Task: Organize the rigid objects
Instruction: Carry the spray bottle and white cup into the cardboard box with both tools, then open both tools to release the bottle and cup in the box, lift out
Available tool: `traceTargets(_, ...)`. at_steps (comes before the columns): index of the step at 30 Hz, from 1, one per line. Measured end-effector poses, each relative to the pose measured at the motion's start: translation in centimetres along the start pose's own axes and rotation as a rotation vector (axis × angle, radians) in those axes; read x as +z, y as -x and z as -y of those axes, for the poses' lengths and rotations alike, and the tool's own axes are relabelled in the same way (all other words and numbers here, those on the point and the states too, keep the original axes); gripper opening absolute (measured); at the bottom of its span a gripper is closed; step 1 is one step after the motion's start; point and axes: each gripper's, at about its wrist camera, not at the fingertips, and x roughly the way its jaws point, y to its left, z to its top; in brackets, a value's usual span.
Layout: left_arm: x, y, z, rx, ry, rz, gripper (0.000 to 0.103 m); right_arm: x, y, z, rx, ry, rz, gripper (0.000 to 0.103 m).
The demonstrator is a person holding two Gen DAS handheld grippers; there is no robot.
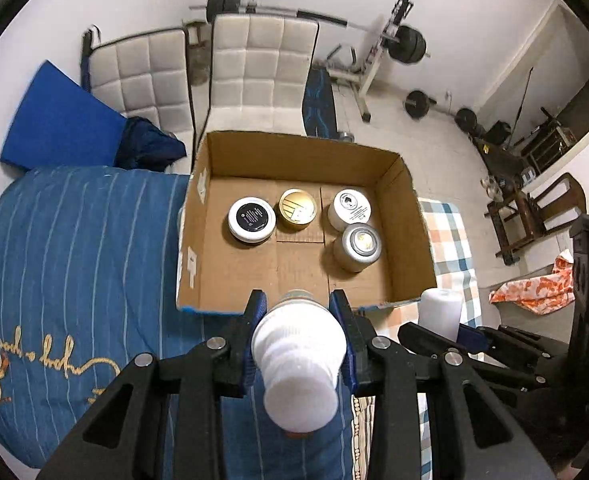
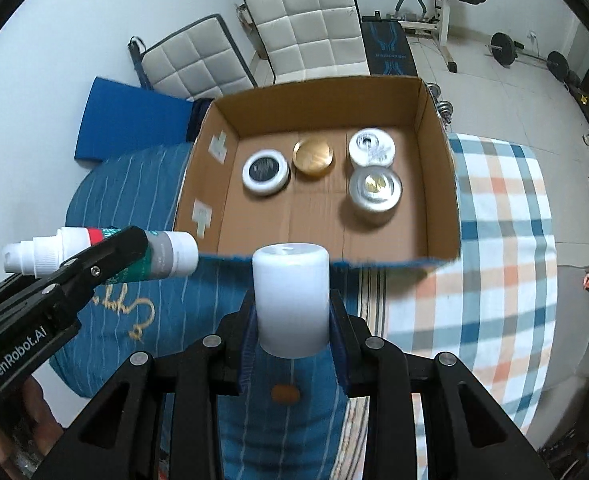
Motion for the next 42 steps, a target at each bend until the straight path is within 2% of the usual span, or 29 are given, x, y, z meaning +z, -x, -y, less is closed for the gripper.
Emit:
traceTargets(4, 3.3, -3.3, -1.3, -0.014, 0.008, -0.08, 0.03, 2.9, -2.6, 0.3, -0.006, -0.001, -0.03, 0.034)
traceTargets(7, 5.3, -8.2, -2.6, 0.0, 0.004, -0.201, 0.03, 4.8, -5.3, 0.6, -0.028, 0.002, -0.06, 0.034)
traceTargets(14, 6.5, -16.7, -5.1, 0.062, 0.008, -0.4, 0.03, 7.6, -12.9, 2.2, -0.048, -0.023, -0.201, 0.034)
traceTargets(19, 6.4, -21.1, -6.0, 0.12, -0.004, -0.496, 0.03, 8.4, -17.5, 2.7, -0.053, -0.025, -0.305, 0.034)
traceTargets(24, 6.6, -23.8, -6.3, 0.14, -0.001, -0.533, 0.03, 8.8, -21.2, 2.8, -0.068, -0.02, -0.388, 0.034)
traceTargets(29, 7.2, -24.5, -6.2, 0.132, 0.029, -0.506, 0.03, 9.2, -23.7, 2.9, -0.067, -0.034, -0.439, 0.034)
traceTargets(34, 6.2, -25.1, -6.9, 0.129, 0.052, -0.526, 0.03, 9.1, -25.2, 2.9, -0.084, -0.027, -0.466, 0.034)
traceTargets(38, 4.6, -25.6, -6.3, 0.155, 0.008, -0.539, 0.03, 8.9, -25.9, 2.5, -0.106, -0.008, -0.475, 0.034)
traceTargets(42, 3.8, -26.0, -6.3, 0.144, 0.039, -0.55, 0.03, 8.5, -26.4, 2.1, -0.114, -0.004, -0.476, 0.035)
